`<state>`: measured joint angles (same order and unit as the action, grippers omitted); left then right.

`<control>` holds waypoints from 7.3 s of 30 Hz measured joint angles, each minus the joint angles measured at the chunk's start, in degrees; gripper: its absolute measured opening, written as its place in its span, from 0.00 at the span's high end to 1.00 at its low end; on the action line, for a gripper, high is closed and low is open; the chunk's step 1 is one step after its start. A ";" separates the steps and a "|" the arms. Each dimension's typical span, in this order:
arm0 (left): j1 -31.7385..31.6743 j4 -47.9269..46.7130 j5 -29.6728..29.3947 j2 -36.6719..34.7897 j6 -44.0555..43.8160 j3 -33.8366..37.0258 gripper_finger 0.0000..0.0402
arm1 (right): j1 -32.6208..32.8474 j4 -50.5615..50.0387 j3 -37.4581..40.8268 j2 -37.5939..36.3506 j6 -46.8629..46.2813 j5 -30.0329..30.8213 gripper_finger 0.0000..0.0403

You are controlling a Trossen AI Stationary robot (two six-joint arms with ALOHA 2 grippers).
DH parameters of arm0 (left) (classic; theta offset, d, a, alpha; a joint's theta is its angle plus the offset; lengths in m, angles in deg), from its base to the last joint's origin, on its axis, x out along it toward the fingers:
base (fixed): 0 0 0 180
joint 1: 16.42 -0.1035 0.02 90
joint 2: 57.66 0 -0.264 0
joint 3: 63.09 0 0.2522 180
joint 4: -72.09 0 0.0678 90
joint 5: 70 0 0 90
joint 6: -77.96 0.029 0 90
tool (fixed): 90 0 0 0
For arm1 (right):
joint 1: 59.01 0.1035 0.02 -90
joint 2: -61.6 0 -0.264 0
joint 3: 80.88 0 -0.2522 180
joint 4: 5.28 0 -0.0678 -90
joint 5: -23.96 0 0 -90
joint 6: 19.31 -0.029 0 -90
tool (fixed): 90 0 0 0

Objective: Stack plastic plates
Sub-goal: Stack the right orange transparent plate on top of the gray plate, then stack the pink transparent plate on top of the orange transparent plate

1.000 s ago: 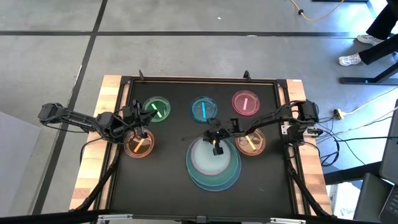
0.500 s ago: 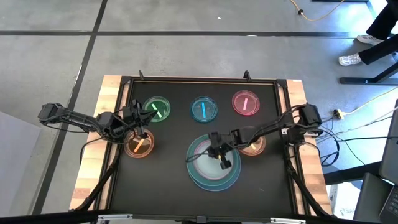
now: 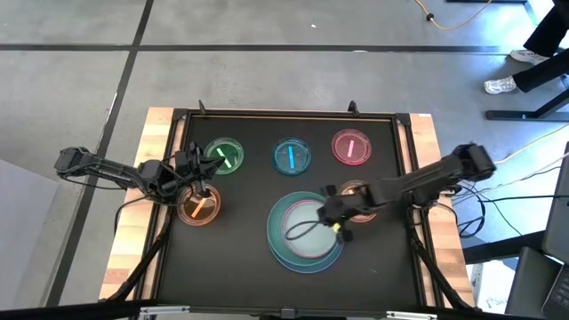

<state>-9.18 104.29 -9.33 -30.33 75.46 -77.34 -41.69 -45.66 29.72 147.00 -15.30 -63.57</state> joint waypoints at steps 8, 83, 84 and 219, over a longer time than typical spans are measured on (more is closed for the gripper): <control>0.01 1.11 -0.04 -0.01 0.11 0.00 1.00 | 4.41 -3.72 11.37 -13.91 -12.46 2.98 1.00; 0.02 1.61 -1.72 0.01 4.59 0.00 1.00 | 8.64 18.89 10.41 -7.67 -6.54 1.86 0.99; 0.02 1.61 -1.72 -0.01 4.57 0.00 1.00 | 8.64 19.15 10.41 -6.55 -6.51 0.74 0.99; -2.73 -10.37 1.77 37.34 4.17 -24.01 1.00 | 8.92 25.78 17.01 -10.66 -5.58 0.30 1.00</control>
<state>-11.91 93.92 -7.56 7.01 79.63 -101.35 -32.77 -19.88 46.73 136.34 -20.88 -63.27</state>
